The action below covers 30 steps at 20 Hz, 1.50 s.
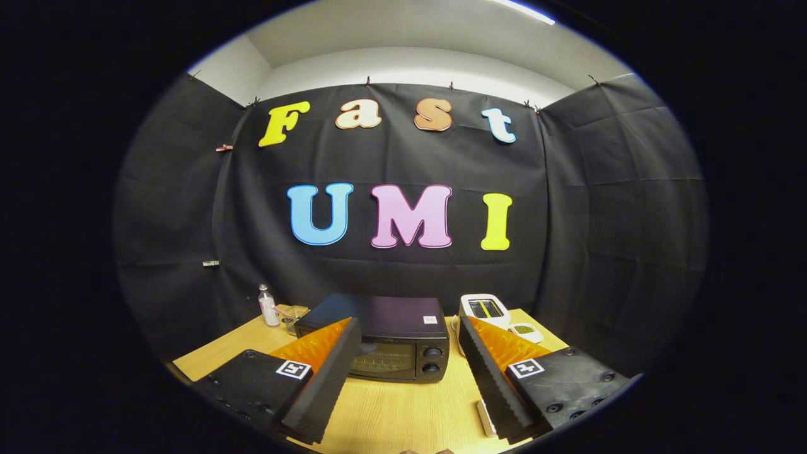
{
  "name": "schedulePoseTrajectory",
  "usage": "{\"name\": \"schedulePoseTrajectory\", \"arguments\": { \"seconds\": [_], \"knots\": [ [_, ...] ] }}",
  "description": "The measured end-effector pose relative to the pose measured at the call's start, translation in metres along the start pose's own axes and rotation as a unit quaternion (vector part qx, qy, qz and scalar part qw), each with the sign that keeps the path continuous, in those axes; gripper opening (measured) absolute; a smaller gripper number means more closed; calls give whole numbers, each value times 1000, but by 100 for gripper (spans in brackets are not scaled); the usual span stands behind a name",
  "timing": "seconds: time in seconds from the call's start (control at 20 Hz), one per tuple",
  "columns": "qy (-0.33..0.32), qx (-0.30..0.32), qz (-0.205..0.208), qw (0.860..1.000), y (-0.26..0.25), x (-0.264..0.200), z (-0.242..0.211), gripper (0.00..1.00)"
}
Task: Open the toaster oven, put the food inside, and close the toaster oven door.
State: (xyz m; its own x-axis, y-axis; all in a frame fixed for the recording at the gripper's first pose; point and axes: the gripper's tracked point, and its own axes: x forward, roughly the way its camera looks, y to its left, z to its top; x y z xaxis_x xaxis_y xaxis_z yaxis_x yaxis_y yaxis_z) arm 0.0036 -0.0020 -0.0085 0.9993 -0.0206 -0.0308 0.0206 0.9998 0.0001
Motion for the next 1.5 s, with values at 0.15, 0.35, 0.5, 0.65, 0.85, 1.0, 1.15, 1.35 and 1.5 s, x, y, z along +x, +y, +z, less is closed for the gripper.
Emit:
{"name": "schedulePoseTrajectory", "arguments": {
  "seconds": [0.15,0.35,0.5,0.65,0.85,1.0,1.15,1.35,1.5],
  "knots": [
    [6,5,-4,1000,2,0,-3,97],
    [12,3,-4,1000,5,3,-9,97],
    [20,7,-4,1000,11,7,-13,97],
    [25,8,-11,1000,13,15,-16,97],
    [42,19,-24,999,15,32,-25,97],
    [49,17,-19,998,26,56,-26,96],
    [58,17,-17,998,40,90,-32,97],
    [74,7,-20,997,59,127,-44,96],
    [97,12,-16,995,77,146,-65,97]
  ]
}}
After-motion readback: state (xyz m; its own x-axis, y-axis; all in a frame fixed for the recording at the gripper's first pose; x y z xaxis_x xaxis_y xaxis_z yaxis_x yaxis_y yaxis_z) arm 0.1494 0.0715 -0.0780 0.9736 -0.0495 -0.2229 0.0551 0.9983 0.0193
